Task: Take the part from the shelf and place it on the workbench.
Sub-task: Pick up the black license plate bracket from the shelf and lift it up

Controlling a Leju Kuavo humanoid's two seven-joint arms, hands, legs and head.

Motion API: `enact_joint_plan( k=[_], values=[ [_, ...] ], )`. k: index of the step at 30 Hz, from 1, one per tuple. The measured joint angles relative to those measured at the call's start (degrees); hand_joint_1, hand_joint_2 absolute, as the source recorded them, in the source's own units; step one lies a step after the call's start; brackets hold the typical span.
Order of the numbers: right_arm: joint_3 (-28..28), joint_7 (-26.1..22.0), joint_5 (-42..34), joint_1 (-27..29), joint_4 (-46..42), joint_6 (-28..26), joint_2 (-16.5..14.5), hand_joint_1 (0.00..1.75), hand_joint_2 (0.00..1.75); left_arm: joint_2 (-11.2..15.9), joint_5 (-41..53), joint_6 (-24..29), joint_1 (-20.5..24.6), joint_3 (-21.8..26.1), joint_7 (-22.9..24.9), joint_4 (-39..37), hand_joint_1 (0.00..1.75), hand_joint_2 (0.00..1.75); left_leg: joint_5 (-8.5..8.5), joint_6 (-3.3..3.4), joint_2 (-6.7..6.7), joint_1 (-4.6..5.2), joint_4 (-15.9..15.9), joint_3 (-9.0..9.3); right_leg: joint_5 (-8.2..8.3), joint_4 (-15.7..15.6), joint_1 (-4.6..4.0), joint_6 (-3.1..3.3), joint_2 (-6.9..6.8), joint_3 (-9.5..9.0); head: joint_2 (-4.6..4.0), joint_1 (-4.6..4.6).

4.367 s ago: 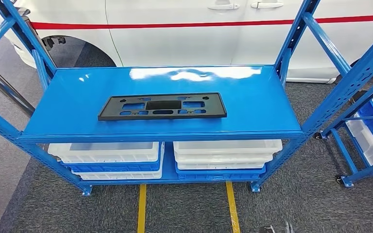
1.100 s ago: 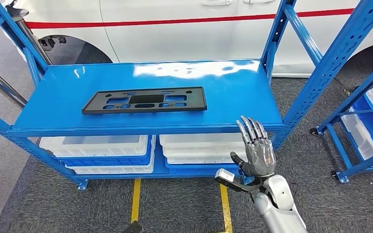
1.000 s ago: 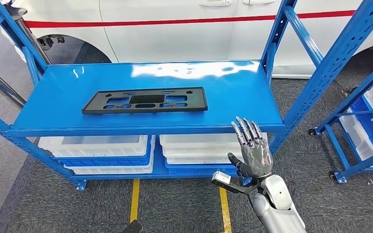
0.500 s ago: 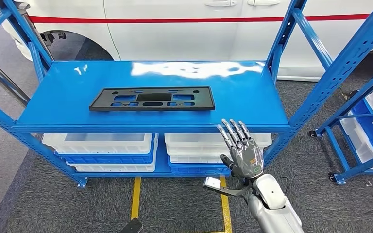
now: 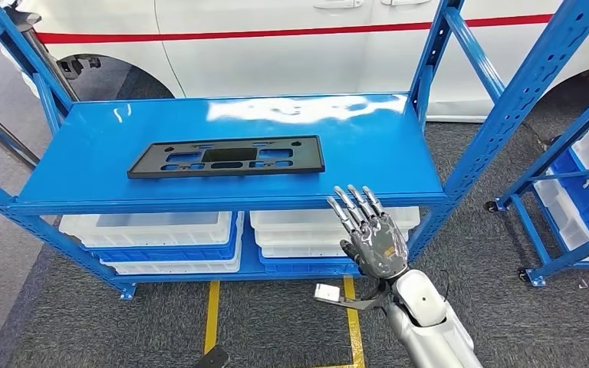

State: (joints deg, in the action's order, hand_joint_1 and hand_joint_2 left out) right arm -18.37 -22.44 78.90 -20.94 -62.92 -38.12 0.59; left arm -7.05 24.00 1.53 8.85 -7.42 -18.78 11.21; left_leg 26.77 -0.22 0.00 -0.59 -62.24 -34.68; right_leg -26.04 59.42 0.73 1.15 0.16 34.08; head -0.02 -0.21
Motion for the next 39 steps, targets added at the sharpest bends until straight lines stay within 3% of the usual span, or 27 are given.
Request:
enact_joint_plan(
  k=[2,4,6,9,10,11,12,14,16,21,23,25,26,27,28,30,32,36,37,39],
  values=[
    [-0.3,0.1,-0.1,-0.4,-0.2,0.0,0.0,0.00,1.75,0.0,0.1,0.0,0.1,0.1,-0.1,0.0,0.00,1.75,-0.74,0.48,-0.07,0.28,3.6,1.58,0.07,0.0,-0.11,-0.53,0.01,0.11,0.01,0.01],
    [-0.5,0.3,-0.7,-0.6,-0.3,0.0,0.0,0.00,1.75,0.0,0.3,0.0,0.2,0.1,-0.2,0.0,0.00,1.75,-0.94,0.96,-0.14,0.32,4.0,1.65,0.20,-0.2,-0.12,-1.24,-0.01,0.13,0.01,0.02],
    [-0.6,0.4,-1.3,-0.7,-0.4,0.0,0.0,0.00,1.75,-0.1,0.5,0.0,0.2,0.2,-0.4,0.0,0.00,1.75,-1.37,1.64,-0.11,0.10,4.6,1.85,-0.80,0.9,-0.05,-1.81,-0.04,0.57,0.01,0.05],
    [-0.8,0.7,-1.7,-0.8,-0.5,0.0,0.0,0.00,1.75,-0.1,0.6,0.1,0.2,0.4,-0.6,0.0,0.00,1.75,-1.64,2.27,0.00,0.03,4.9,1.80,-5.94,10.4,0.03,-2.30,-0.07,4.96,0.01,0.09],
    [-0.9,0.7,-1.7,-0.7,-0.5,0.0,0.0,0.00,1.75,-0.1,0.6,0.2,0.2,0.5,-0.6,0.0,0.00,1.75,-1.64,2.30,0.01,0.05,4.8,1.73,-7.14,13.8,0.04,-2.41,-0.08,6.61,0.00,0.09],
    [-0.9,0.8,-1.7,-0.5,-0.5,0.0,0.0,0.00,1.75,-0.1,0.6,0.3,0.1,0.6,-0.6,0.0,0.00,1.75,-1.60,2.33,0.00,0.07,4.7,1.69,-7.25,15.4,0.05,-2.47,-0.08,7.49,0.00,0.08],
    [-1.0,0.8,-1.7,-0.5,-0.5,0.0,0.1,0.00,1.75,-0.1,0.6,0.3,0.1,0.7,-0.6,0.0,0.00,1.75,-1.54,2.31,-0.02,0.07,4.6,1.68,-6.21,14.9,0.07,-2.47,-0.09,7.29,0.00,0.09],
    [-1.0,0.8,-1.8,-0.4,-0.6,0.0,0.1,0.00,1.75,-0.1,0.6,0.3,0.0,0.9,-0.7,0.0,0.00,1.75,-1.26,2.10,-0.07,0.06,4.2,1.72,-2.25,8.1,0.08,-2.23,-0.13,4.11,0.01,0.09],
    [-1.0,0.8,-1.8,-0.4,-0.7,0.0,0.1,0.00,1.75,-0.2,0.6,0.3,0.1,1.0,-0.8,0.0,0.00,1.75,-0.90,1.61,-0.11,0.29,3.7,1.52,-0.03,1.8,-0.10,-1.81,-0.12,1.17,0.01,0.07],
    [-1.1,0.8,-1.8,-0.1,-0.8,0.0,0.2,0.00,1.75,-0.2,0.6,0.3,0.1,1.2,-0.9,0.0,0.00,1.75,-0.06,0.20,-0.12,0.26,2.7,1.01,0.36,-0.1,-0.16,-0.18,0.04,0.60,0.01,0.02],
    [-1.1,0.8,-1.8,-0.1,-0.9,0.0,0.2,0.00,1.75,-0.2,0.6,0.3,0.2,1.3,-0.9,0.0,0.00,1.75,2.95,-0.36,-0.10,0.08,-2.2,-1.20,0.52,-0.3,0.06,0.36,-0.09,0.47,0.01,-0.01],
    [-1.1,0.8,-1.8,0.0,-0.9,0.0,0.2,0.00,1.75,-0.2,0.6,0.3,0.2,1.5,-0.6,0.0,0.00,1.75,6.29,-0.73,-0.08,-0.04,-9.8,-4.77,0.50,-0.3,0.00,0.55,-0.15,0.51,0.02,-0.03],
    [-1.1,0.8,-1.8,0.1,-0.9,0.0,0.2,0.00,1.75,-0.2,0.6,0.4,0.1,1.6,-0.4,0.0,0.00,1.75,6.75,-0.78,-0.08,-0.06,-12.1,-5.89,0.48,-0.3,-0.05,0.57,-0.15,0.51,0.02,-0.03],
    [-1.1,0.7,-1.8,0.2,-0.9,0.0,0.2,0.00,1.75,-0.2,0.5,0.5,0.1,1.7,-0.2,0.0,0.00,1.75,6.07,-0.72,-0.08,-0.05,-12.3,-6.02,0.47,-0.3,-0.09,0.58,-0.13,0.49,0.02,-0.03],
    [-1.1,0.7,-1.8,0.2,-0.9,0.0,0.2,0.00,1.75,-0.2,0.5,0.6,0.1,1.8,0.0,0.0,0.00,1.75,4.37,-0.52,-0.08,-0.03,-10.0,-5.00,0.46,-0.3,-0.14,0.56,-0.08,0.42,0.02,-0.03],
    [-1.1,0.7,-1.8,0.2,-0.9,0.0,0.2,0.00,1.75,-0.1,0.5,0.8,0.2,2.0,0.2,0.0,0.00,1.75,0.49,0.27,-0.09,0.17,-1.9,-1.06,0.40,-0.3,-0.33,0.46,0.01,0.24,0.01,-0.02],
    [-1.1,0.8,-1.8,0.3,-1.0,0.0,0.2,0.00,1.75,-0.1,0.5,0.8,0.3,2.4,0.2,0.0,0.00,1.75,-1.01,0.91,-0.10,0.46,3.4,1.47,0.39,-0.3,-0.46,0.05,0.04,0.25,-0.01,-0.01],
    [-1.2,0.8,-2.0,0.4,-1.3,0.0,0.2,0.00,1.75,-0.1,0.5,0.9,0.3,2.6,0.2,0.0,0.00,1.75,-1.51,1.66,-0.07,0.38,4.9,2.02,0.07,0.1,-0.30,-1.30,-0.07,0.37,0.00,0.02],
    [-1.2,0.8,-2.0,0.4,-1.4,0.0,0.2,0.00,1.75,-0.2,0.5,0.9,0.3,2.6,0.2,0.0,0.00,1.75,-1.78,1.92,-0.02,0.21,5.4,2.19,-0.92,1.4,-0.30,-1.57,-0.09,0.93,0.00,0.03],
    [-1.2,0.8,-2.0,0.6,-1.5,0.0,0.2,0.00,1.75,-0.3,0.6,0.9,0.3,2.7,0.2,0.0,0.00,1.75,-1.99,2.21,0.07,0.09,5.7,2.29,-4.43,7.4,-0.21,-1.95,-0.09,3.75,0.00,0.06]
  ],
)
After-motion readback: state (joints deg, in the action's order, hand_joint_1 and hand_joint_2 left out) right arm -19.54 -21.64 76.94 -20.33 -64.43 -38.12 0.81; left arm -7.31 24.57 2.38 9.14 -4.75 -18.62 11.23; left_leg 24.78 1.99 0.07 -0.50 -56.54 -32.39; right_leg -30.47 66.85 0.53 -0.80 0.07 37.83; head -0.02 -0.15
